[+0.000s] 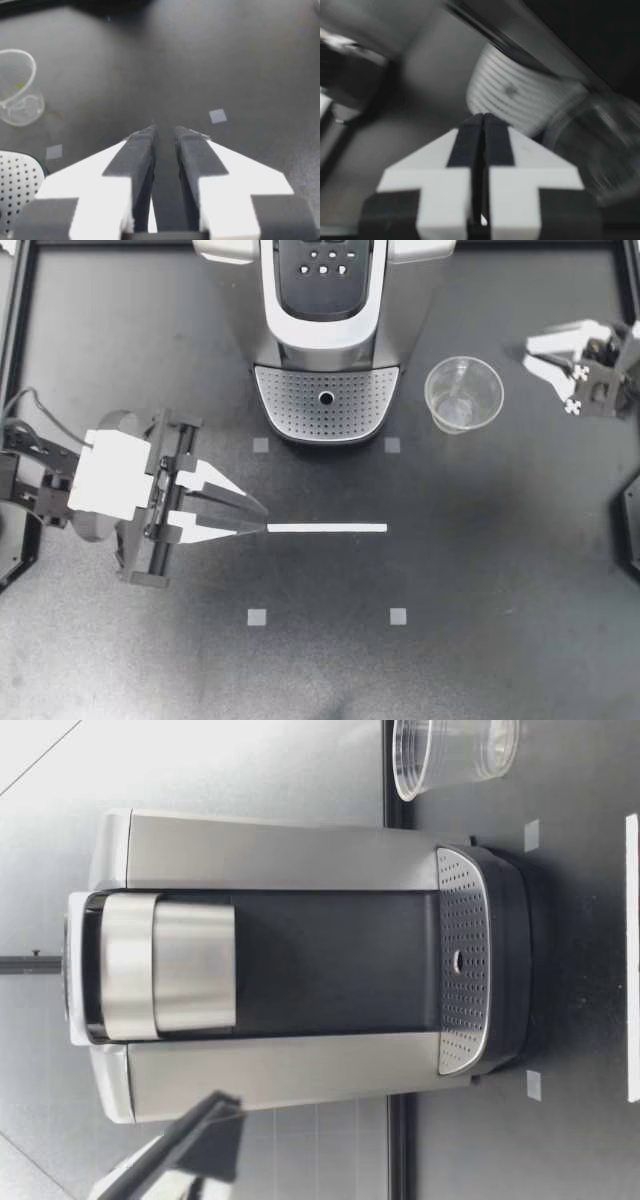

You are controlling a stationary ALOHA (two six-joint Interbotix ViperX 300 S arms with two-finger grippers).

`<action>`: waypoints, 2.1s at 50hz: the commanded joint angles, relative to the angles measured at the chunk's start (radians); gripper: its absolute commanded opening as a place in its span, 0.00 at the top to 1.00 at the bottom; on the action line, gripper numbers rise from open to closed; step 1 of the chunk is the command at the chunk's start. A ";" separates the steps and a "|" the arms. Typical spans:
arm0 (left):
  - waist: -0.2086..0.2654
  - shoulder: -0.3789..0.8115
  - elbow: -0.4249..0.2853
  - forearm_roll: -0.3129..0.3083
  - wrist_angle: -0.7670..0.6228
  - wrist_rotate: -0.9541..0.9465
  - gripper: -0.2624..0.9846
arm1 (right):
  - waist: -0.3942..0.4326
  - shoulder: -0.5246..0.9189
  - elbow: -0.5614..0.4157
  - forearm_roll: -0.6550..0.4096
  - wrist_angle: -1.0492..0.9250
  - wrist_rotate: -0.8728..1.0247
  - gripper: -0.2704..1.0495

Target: Place the coffee capsule inside the capsule container, then place the cup onto the center of the cup tray, then push the 'Hot Water' and 'Travel Mug' buttons.

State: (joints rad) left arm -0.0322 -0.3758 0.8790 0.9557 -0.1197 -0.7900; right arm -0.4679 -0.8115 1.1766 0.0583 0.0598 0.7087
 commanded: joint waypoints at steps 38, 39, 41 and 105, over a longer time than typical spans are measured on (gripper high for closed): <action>0.000 0.043 -0.011 -0.002 0.003 0.002 0.62 | -0.071 0.253 0.044 0.000 -0.021 0.031 0.38; 0.000 0.043 -0.011 -0.002 0.003 0.002 0.62 | -0.071 0.261 0.041 0.000 -0.021 0.031 0.38; 0.000 0.043 -0.011 -0.002 0.005 0.003 0.62 | -0.071 0.275 0.035 0.002 -0.020 0.031 0.38; 0.000 0.043 0.009 -0.002 0.003 0.003 0.62 | -0.071 0.434 -0.043 -0.002 -0.012 0.025 0.62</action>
State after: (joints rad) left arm -0.0337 -0.3237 0.8974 0.9557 -0.1120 -0.7885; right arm -0.5323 -0.3636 1.1551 0.0583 0.0506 0.7348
